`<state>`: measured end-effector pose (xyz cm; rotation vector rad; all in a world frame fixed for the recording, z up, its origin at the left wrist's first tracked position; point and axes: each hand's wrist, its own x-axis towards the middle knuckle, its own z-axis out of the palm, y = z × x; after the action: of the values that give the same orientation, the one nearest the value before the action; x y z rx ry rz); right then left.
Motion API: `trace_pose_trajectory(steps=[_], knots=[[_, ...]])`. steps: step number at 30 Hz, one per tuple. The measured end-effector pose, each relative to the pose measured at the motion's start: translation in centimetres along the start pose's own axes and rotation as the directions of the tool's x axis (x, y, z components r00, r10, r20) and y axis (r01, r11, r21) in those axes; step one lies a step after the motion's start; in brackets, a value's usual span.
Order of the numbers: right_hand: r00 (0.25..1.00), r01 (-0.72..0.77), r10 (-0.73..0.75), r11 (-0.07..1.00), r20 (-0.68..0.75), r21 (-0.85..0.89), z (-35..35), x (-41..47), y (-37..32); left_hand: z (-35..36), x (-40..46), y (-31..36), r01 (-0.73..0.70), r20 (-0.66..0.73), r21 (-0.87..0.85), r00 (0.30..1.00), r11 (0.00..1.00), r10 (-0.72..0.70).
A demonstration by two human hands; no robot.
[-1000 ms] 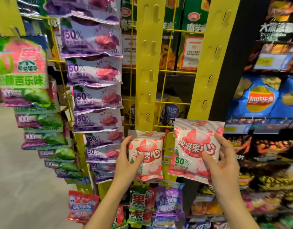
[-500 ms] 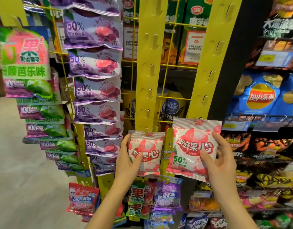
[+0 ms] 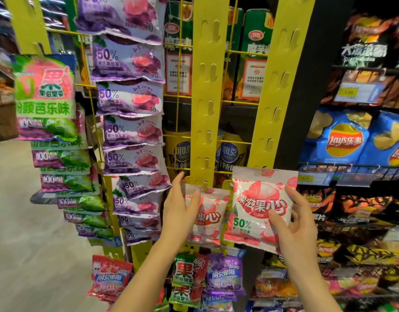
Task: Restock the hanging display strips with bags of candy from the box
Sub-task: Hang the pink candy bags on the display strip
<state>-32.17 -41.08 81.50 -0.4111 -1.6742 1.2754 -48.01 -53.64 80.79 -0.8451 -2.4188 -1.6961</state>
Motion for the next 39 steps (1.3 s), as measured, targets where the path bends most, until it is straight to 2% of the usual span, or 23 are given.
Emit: trace_pose_trajectory(steps=[8,17,22,27,34,39], knots=[[1.0,0.015,-0.016,1.0,0.015,0.008,-0.1,-0.2,-0.5,0.0,-0.9,1.0,-0.057,0.02,0.003,0.998,0.998,0.057],[0.998,0.039,-0.037,0.999,0.057,-0.023,0.8,-0.1,-0.7,-0.9,1.2,3.5,-0.223,-0.028,-0.047,0.975,0.974,0.222],[0.992,0.047,-0.044,0.999,0.115,-0.02,2.6,0.4,-0.9,-3.0,4.3,5.7,-0.305,-0.094,0.016,0.948,0.952,0.305],[0.982,0.025,-0.026,1.0,0.185,0.007,5.2,0.9,-1.4,-4.4,6.4,7.2,-0.385,-0.071,0.059,0.919,0.921,0.388],[0.967,-0.036,0.022,0.998,0.254,0.052,8.2,1.6,-1.1,-4.5,7.1,7.5,-0.385,-0.006,-0.012,0.923,0.923,0.385],[0.965,-0.097,0.08,0.993,0.249,0.059,8.5,1.4,-0.5,-4.7,7.2,7.2,-0.395,0.016,-0.041,0.918,0.918,0.396]])
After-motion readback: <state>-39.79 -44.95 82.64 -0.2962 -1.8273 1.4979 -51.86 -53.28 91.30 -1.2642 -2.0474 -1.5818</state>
